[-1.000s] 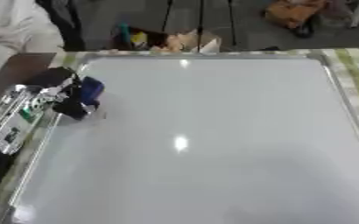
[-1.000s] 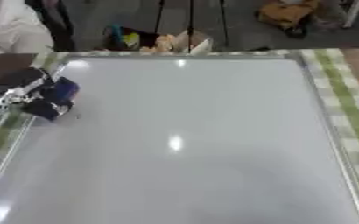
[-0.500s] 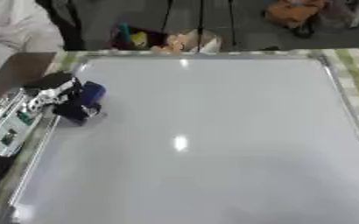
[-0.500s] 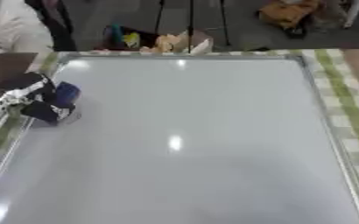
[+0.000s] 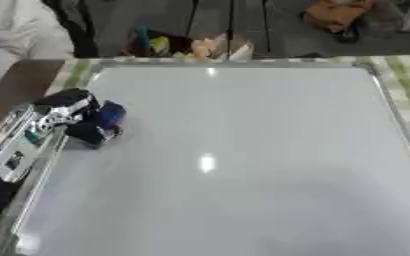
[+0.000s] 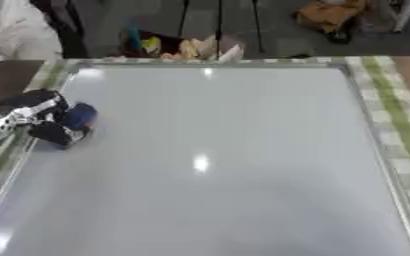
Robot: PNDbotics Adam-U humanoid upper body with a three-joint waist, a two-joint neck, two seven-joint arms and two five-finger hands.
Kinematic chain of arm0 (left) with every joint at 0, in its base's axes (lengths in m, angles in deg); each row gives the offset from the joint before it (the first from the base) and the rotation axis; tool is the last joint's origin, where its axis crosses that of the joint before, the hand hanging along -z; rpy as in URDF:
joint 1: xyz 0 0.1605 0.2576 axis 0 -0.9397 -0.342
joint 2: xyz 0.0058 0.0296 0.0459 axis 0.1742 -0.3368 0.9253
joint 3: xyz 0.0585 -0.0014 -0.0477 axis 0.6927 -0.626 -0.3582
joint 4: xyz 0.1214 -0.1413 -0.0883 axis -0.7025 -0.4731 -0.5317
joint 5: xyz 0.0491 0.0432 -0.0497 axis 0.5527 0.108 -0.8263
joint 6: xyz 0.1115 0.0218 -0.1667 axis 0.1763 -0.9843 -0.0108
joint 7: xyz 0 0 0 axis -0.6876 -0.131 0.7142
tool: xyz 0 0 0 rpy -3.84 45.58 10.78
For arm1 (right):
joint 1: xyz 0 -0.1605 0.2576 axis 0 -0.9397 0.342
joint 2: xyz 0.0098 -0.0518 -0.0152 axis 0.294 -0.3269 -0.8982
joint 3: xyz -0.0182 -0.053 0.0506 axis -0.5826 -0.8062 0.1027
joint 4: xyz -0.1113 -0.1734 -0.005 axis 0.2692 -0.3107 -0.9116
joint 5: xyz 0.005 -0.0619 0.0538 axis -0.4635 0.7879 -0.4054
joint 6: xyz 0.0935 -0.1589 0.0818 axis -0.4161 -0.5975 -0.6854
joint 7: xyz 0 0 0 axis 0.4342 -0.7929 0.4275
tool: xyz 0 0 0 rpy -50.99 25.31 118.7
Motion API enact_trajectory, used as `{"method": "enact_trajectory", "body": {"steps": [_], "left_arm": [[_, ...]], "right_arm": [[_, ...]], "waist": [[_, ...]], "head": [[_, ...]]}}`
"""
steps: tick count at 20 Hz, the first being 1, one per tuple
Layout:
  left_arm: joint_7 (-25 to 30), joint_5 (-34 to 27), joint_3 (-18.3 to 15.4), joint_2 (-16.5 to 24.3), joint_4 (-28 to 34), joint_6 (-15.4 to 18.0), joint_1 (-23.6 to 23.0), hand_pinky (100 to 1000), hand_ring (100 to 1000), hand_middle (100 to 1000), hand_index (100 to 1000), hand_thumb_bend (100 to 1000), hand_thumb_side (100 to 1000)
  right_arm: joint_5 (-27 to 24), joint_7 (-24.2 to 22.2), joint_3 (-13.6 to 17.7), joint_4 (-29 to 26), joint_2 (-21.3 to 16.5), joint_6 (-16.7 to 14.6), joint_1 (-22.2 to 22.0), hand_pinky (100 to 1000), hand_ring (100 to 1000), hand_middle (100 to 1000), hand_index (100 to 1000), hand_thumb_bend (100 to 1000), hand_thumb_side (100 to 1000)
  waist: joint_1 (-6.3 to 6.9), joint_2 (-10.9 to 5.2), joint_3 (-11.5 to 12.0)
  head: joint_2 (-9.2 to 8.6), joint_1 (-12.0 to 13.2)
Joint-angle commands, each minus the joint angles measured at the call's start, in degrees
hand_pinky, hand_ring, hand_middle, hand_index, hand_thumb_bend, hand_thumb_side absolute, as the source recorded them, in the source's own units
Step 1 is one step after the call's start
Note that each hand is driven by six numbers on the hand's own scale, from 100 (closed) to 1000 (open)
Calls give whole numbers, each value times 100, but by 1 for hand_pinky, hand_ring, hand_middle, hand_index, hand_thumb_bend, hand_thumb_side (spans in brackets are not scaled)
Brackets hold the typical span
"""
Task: Wipe the whiteboard clean with a brush.
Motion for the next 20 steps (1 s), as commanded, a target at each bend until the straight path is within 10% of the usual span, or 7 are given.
{"method": "enact_trajectory", "body": {"steps": [1, 20], "left_arm": [[71, 39, 9, 209, 35, 69, 98, 404, 606, 467, 288, 246, 422], [383, 169, 199, 218, 274, 588, 111, 427, 608, 454, 446, 271, 501]], "right_arm": [[42, 12, 11, -88, -75, 0, 44, 805, 756, 558, 821, 100, 952], [16, 12, 16, -88, -90, 37, 54, 805, 756, 557, 822, 100, 945]], "waist": [[-4, -105, -1], [-6, -124, 2]], "head": [[-61, 22], [-58, 47]]}}
